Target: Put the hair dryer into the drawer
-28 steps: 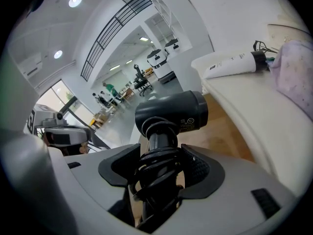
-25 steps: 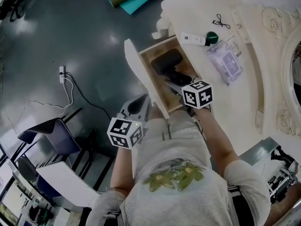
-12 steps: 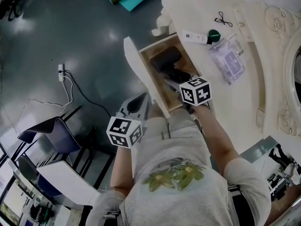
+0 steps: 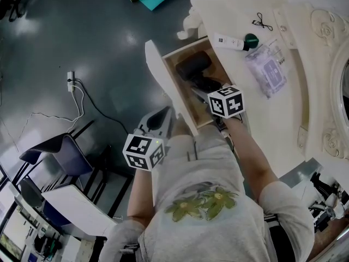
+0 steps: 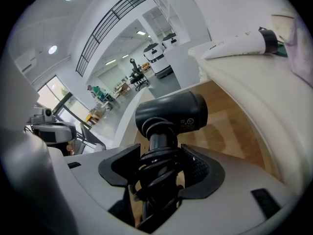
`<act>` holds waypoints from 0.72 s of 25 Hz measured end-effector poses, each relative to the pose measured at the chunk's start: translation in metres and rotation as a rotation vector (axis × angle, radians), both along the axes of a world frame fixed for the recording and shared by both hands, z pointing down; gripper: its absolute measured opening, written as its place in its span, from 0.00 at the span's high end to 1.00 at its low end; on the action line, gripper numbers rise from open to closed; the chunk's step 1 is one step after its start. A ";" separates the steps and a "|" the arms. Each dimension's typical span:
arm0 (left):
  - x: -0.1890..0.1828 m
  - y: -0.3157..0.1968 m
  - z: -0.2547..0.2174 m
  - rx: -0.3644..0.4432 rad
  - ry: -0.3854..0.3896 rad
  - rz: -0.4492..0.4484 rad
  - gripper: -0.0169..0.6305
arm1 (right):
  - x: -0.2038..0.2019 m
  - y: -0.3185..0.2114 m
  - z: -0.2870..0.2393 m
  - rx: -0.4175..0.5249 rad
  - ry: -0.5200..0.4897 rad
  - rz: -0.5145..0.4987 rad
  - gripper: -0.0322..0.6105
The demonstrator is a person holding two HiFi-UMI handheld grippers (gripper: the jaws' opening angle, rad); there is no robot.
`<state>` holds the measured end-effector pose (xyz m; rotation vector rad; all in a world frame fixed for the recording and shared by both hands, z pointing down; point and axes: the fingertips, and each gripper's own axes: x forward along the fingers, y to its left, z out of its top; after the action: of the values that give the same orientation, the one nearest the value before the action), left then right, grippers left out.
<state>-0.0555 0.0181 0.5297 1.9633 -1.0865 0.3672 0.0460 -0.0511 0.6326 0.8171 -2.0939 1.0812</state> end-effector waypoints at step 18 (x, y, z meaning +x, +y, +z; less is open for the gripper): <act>-0.005 0.006 0.006 -0.013 -0.003 -0.001 0.96 | 0.002 -0.001 0.027 0.002 0.044 0.007 0.56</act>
<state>-0.0608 0.0241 0.5360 1.9515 -1.0843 0.3764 0.0478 -0.0517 0.6600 0.8419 -2.0574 1.0558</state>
